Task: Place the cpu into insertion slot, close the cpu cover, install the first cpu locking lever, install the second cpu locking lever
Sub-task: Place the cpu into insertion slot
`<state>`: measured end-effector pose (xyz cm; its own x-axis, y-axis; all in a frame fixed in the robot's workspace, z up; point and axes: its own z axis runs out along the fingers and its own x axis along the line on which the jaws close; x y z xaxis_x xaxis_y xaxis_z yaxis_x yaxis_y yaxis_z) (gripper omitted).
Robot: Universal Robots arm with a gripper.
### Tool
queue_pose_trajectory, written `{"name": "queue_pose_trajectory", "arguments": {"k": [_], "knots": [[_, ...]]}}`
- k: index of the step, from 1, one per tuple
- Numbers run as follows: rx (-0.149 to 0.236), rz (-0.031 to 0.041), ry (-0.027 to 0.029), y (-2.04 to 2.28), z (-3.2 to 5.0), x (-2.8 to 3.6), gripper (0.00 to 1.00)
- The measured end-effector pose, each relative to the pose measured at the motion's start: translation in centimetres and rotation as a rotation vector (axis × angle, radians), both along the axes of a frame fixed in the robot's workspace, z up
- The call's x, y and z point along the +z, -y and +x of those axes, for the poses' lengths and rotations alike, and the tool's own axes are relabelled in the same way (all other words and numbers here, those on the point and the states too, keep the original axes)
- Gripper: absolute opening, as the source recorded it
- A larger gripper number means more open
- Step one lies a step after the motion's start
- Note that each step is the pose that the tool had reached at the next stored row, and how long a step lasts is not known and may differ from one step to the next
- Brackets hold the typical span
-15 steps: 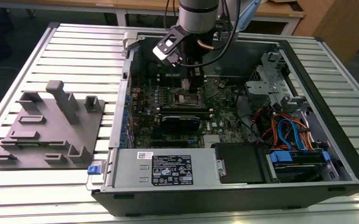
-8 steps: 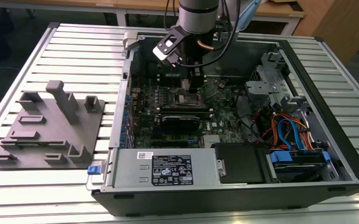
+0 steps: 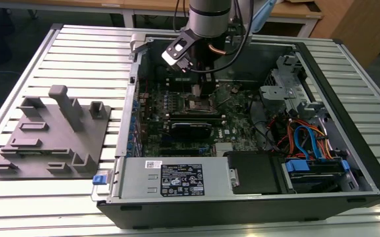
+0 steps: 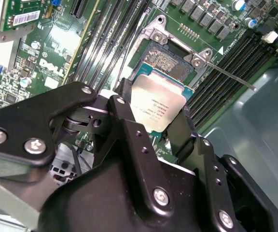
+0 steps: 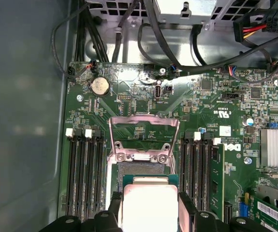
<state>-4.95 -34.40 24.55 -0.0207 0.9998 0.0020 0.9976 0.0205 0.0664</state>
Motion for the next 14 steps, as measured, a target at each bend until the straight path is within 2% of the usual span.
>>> {"name": "queue_pose_trajectory", "arguments": {"k": [14], "knots": [[0.000, -0.0001, -0.0001, 0.00, 0.00, -2.54, 0.54]]}}
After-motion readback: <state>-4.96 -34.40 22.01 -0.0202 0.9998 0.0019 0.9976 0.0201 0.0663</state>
